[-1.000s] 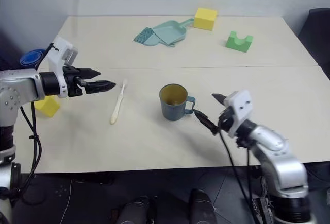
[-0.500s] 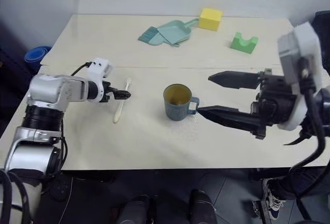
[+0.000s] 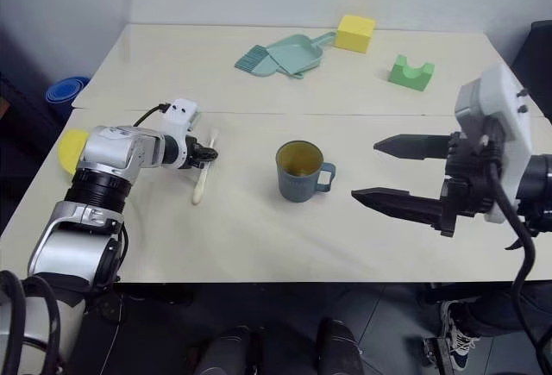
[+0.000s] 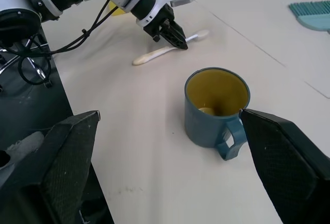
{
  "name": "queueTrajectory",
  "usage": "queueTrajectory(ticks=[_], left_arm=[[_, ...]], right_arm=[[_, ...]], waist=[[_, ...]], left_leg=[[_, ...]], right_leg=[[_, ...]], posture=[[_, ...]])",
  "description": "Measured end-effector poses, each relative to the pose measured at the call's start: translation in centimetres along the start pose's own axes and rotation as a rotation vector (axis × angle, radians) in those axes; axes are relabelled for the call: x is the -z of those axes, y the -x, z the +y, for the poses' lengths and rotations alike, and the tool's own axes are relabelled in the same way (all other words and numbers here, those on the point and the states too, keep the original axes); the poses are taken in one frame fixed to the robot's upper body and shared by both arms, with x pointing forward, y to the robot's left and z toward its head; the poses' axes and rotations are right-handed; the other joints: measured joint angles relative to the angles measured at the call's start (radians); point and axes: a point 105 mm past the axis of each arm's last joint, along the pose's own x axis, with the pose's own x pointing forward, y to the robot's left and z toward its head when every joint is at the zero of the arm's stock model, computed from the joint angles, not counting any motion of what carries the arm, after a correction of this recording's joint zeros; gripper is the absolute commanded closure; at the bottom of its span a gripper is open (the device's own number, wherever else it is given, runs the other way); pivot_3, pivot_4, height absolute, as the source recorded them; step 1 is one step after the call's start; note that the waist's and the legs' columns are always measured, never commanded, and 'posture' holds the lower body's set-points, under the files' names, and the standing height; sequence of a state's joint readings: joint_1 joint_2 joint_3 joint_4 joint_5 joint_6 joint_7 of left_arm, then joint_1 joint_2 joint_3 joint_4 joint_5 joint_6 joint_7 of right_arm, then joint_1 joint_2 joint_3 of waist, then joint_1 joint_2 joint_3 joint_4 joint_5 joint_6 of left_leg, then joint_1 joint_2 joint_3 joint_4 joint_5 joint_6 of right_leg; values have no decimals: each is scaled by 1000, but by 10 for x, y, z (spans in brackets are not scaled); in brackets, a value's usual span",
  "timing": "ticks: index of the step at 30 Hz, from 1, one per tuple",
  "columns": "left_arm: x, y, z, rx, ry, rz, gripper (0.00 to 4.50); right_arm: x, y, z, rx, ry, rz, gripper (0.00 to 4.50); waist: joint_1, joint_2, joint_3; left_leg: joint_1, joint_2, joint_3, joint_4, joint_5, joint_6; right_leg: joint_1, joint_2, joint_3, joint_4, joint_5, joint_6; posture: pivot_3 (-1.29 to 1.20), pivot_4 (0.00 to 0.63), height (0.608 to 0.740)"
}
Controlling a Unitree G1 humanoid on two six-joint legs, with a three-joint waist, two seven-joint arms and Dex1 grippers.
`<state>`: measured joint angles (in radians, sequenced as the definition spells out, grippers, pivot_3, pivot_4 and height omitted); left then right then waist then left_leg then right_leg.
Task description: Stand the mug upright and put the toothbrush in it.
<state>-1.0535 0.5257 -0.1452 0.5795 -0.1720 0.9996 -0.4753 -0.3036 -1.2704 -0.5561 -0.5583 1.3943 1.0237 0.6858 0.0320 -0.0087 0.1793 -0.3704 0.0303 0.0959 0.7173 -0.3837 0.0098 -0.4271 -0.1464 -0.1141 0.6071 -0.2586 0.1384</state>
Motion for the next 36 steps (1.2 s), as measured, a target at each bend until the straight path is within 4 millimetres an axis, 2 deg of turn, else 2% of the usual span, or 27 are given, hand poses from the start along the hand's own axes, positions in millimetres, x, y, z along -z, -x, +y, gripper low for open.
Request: queueTrajectory(ticks=[2,7,12,14,15,17,20,25,30,34,36], left_arm=[[1,1,3,-4,17,-2,4292],[-3,7,4,29,96,-49,4321],[-38,22,-12,144,180,-254,4321],[-76,42,-41,318,243,-493,4321],[-80,45,-45,334,239,-515,4321],[-102,64,-66,452,241,-665,4321],[-122,80,-97,588,215,-806,4321],[-129,77,-130,663,103,-846,4321],[-133,66,-146,632,-25,-887,4321],[-125,56,-166,644,-156,-879,4321],[-119,50,-170,649,-181,-870,4321]], right_arm=[[0,0,0,1,1,-7,0],[2,0,-2,5,-41,-34,0],[1,3,-2,24,-52,-46,0],[0,4,-4,49,-79,-93,0],[0,4,-4,51,-81,-95,0],[0,6,-6,79,-93,-108,0],[3,7,-7,113,-112,-112,0],[4,9,-7,153,-123,-117,0],[2,15,-10,202,-125,-132,0],[3,17,-10,223,-121,-128,0],[5,17,-9,224,-126,-118,0]], waist=[[-2,0,0],[-5,0,0],[-2,-1,0],[-1,-2,0],[-1,-2,0],[-2,-2,0],[-2,-2,0],[-2,-2,0],[2,-2,0],[7,-2,0],[9,-2,0]], left_leg=[[0,0,0,0,0,0],[-1,0,0,0,0,0],[-2,0,-2,0,0,0],[-2,0,-3,1,0,0],[-2,0,-3,1,0,0],[-2,0,-3,1,0,0],[-1,0,-2,1,0,0],[-1,0,-1,1,0,0],[-1,-1,-1,1,0,1],[-2,-1,-1,1,0,1],[-2,-1,-1,0,0,1]], right_leg=[[0,0,0,0,0,0],[0,0,0,0,0,0],[0,-1,-1,0,0,1],[0,-1,-2,0,0,1],[0,-1,-2,0,0,1],[0,-1,-2,0,0,1],[0,-1,-2,0,0,1],[0,-1,-1,-1,0,1],[1,-1,-1,-2,1,1],[1,-1,-1,-3,1,1],[1,-1,-1,-3,1,1]], posture=[[0,150,740],[0,150,740],[0,150,740],[0,150,740],[0,150,740],[0,150,740],[0,150,740],[0,150,740],[0,150,740],[0,150,740],[0,150,740]])
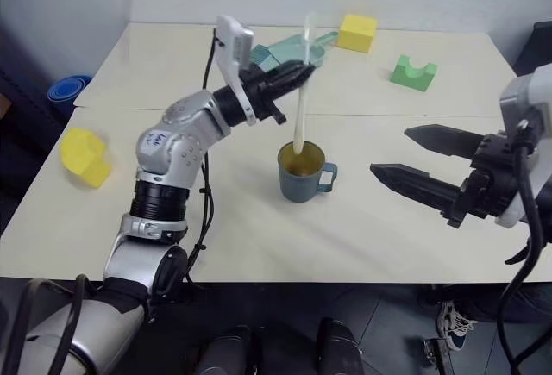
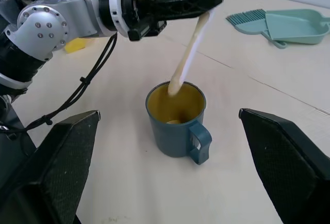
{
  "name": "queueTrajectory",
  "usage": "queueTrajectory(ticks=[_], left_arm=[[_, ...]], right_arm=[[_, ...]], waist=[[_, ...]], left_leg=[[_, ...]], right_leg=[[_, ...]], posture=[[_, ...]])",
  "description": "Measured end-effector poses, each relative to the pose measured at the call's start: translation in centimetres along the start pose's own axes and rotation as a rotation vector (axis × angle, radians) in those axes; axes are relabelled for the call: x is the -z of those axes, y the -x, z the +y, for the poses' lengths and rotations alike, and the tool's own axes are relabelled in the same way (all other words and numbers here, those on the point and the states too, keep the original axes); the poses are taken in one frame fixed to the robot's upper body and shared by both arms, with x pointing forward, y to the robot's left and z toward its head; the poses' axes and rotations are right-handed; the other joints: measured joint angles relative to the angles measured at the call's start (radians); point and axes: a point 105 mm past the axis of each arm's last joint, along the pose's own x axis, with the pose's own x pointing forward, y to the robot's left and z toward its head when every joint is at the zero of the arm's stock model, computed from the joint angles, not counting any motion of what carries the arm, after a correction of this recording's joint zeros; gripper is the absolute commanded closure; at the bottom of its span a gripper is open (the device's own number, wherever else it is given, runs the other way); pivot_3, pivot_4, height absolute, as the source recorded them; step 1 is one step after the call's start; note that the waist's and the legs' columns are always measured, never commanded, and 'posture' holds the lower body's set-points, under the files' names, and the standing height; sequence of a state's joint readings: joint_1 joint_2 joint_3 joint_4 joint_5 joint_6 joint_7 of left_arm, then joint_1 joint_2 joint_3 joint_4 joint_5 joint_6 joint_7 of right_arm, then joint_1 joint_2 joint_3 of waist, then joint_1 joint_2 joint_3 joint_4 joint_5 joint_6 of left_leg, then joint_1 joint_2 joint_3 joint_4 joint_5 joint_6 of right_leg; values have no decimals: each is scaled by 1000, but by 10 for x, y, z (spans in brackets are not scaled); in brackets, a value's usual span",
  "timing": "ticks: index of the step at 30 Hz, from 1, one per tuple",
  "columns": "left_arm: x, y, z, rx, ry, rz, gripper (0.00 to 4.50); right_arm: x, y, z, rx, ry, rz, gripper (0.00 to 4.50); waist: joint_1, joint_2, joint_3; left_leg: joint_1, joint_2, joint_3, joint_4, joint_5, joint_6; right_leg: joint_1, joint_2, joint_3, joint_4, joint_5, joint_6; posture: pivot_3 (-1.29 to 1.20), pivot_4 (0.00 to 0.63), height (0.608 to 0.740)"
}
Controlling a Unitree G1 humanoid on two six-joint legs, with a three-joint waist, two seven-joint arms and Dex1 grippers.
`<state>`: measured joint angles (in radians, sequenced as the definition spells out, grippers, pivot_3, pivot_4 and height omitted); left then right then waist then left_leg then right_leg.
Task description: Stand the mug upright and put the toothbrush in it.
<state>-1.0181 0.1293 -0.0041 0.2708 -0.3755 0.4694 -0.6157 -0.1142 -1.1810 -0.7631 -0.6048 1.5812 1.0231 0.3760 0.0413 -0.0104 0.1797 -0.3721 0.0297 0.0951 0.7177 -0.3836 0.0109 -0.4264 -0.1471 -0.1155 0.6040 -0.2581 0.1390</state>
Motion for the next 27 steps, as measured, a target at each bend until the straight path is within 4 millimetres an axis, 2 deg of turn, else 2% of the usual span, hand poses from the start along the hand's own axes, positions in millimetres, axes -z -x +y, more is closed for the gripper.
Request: queueTrajectory(ticks=[1,3,5,8,11,15,17,19,21,24,27], left_arm=[[6,2,0,0,3,8,4321],[19,5,0,-5,21,30,3614],[27,9,2,-16,28,44,3100],[30,15,4,-23,22,51,2163],[18,23,5,-17,-13,43,1312],[-19,58,14,-25,-29,11,43],[-37,82,19,-14,-3,19,14],[-45,101,19,17,6,66,14],[-58,144,7,107,-65,184,14],[-47,182,1,156,-101,367,14],[-40,208,-2,184,-116,490,14]], right_arm=[[1,0,0,2,-4,4,0],[1,0,-2,9,-4,4,0],[1,1,-4,19,-3,2,0],[0,2,-8,34,3,-6,0],[0,2,-11,43,17,-4,0],[10,4,-20,52,17,33,0],[14,5,-26,52,13,48,0],[19,6,-29,43,3,63,0],[28,11,-37,28,-19,96,0],[40,16,-40,-29,-44,156,0],[45,21,-35,-115,-52,200,0]], waist=[[2,0,0],[2,0,0],[5,0,0],[7,0,0],[9,0,0],[2,0,0],[-2,0,0],[-9,0,0],[-18,1,0],[-16,1,0],[-11,1,0]], left_leg=[[0,0,0,0,0,0],[0,0,0,0,0,0],[0,0,0,0,0,0],[0,0,0,0,0,0],[0,0,0,0,0,0],[0,1,0,0,0,0],[1,1,-1,0,0,0],[1,1,-1,0,0,0],[2,1,0,-2,0,0],[2,1,0,-2,0,0],[1,1,-1,0,0,0]], right_leg=[[0,0,0,0,0,0],[0,0,0,0,0,0],[0,0,0,0,0,0],[0,0,0,0,0,0],[0,0,0,0,0,0],[0,0,0,1,0,0],[0,0,0,2,0,0],[0,1,0,2,0,0],[0,0,0,1,0,0],[0,1,0,0,0,0],[2,1,0,-3,0,0]], posture=[[0,150,740],[0,150,740],[0,150,740],[0,150,740],[0,150,740],[0,150,740],[0,150,740],[0,150,740],[0,150,740],[0,150,740],[0,150,740]])
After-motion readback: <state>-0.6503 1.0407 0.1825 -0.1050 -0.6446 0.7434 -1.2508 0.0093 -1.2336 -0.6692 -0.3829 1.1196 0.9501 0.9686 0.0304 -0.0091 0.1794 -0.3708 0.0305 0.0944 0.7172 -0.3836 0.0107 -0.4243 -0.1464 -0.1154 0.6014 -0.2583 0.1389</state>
